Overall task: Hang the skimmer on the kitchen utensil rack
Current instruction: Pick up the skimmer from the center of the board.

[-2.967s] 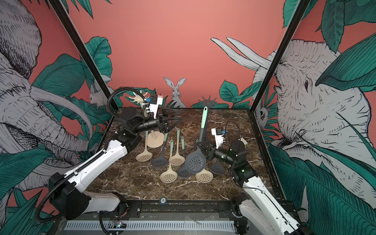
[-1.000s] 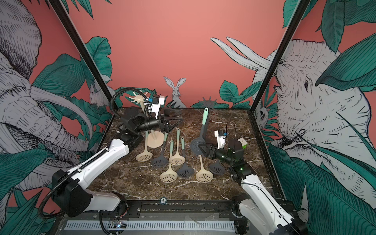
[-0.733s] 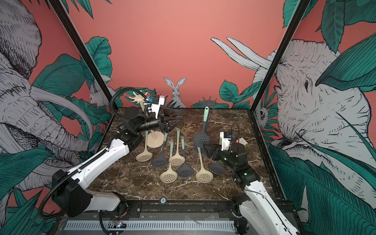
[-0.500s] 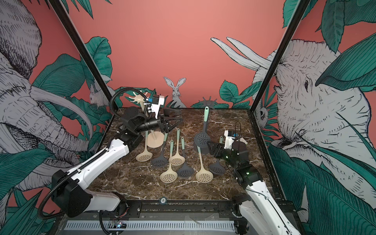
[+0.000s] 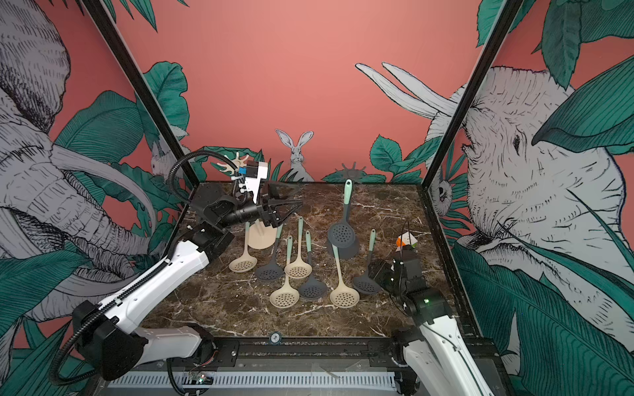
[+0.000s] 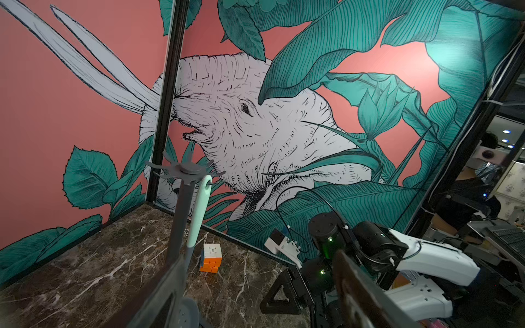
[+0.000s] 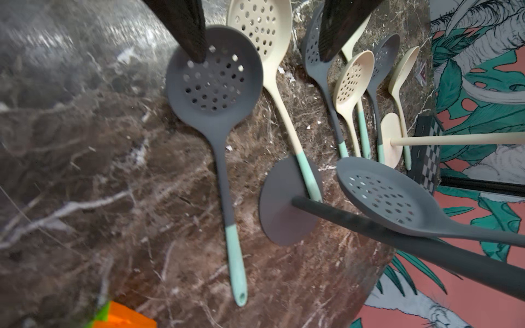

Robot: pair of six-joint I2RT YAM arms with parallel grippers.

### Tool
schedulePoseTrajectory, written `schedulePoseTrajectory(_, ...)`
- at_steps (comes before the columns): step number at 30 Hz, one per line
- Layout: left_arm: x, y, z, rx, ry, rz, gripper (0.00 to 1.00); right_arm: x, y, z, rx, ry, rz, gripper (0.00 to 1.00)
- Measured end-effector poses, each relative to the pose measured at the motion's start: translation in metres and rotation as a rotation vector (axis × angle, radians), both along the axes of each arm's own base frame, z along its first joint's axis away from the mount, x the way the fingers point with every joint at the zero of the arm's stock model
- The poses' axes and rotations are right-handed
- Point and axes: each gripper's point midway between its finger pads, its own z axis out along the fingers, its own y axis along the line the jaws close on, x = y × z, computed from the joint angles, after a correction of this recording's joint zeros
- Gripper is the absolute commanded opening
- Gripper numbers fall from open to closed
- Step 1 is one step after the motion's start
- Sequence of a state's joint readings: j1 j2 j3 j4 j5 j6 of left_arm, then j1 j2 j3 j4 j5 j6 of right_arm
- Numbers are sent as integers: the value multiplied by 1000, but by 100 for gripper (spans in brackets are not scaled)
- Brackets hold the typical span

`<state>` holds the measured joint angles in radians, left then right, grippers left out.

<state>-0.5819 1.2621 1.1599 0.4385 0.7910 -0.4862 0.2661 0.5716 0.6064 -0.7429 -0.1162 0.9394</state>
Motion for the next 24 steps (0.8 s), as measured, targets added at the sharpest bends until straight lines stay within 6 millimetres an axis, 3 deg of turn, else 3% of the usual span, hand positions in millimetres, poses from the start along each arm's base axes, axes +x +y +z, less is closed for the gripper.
schedulePoseTrajectory(9,-5,5,0,11,-18,19,83,-33,-3,-61,89,174,-98,55)
schedulePoseTrajectory(15,-3,6,-2,13,-13,30,83,-33,0,-76,106,225,-118,52)
schedulePoseTrajectory(19,-2,5,-4,16,-10,31,83,-27,2,-87,119,234,-131,42)
schedulePoseTrajectory(24,11,-4,-11,31,13,28,83,-22,4,-106,153,239,-169,16)
